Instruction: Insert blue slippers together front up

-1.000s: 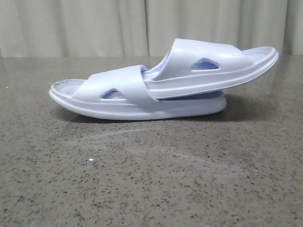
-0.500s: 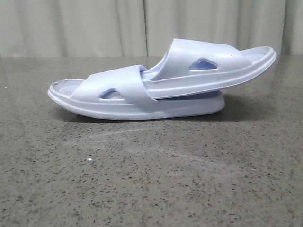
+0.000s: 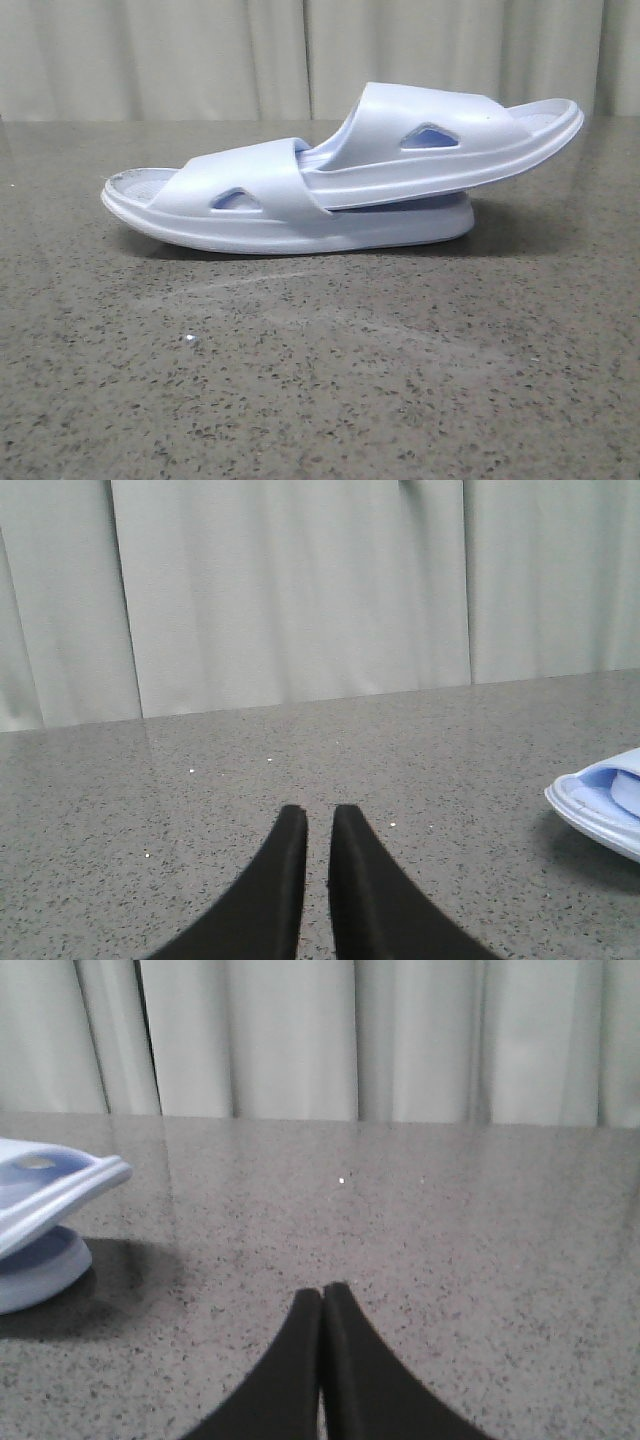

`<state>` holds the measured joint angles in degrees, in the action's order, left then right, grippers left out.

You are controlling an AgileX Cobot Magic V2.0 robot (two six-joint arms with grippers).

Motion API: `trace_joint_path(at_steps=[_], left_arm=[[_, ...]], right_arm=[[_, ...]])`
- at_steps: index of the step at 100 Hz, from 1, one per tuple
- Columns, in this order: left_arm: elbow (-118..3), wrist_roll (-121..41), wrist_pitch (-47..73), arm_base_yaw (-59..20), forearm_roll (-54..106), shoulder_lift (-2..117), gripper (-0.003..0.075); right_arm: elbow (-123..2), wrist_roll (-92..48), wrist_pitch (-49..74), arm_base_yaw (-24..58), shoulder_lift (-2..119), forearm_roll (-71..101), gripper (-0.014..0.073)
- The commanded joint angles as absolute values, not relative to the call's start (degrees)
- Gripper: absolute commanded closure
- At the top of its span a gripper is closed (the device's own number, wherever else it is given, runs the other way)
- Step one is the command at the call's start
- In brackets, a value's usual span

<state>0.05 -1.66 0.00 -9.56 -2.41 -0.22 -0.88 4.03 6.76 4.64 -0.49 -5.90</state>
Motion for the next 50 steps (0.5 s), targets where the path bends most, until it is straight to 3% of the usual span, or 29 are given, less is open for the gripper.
trace_joint_path(at_steps=[1,50], left_arm=[[0.62,-1.06,-4.45,-9.99,-2.18,-1.89,0.0704],[0.62,-1.06,-4.45,-9.99,-2.18,-1.89,0.0704]], right_arm=[[-1.27,9.31,1.49,4.37,-1.77,-10.67,0.0701],[1.75,9.97,-1.83,4.37,-1.77,-10.41,0.0701]])
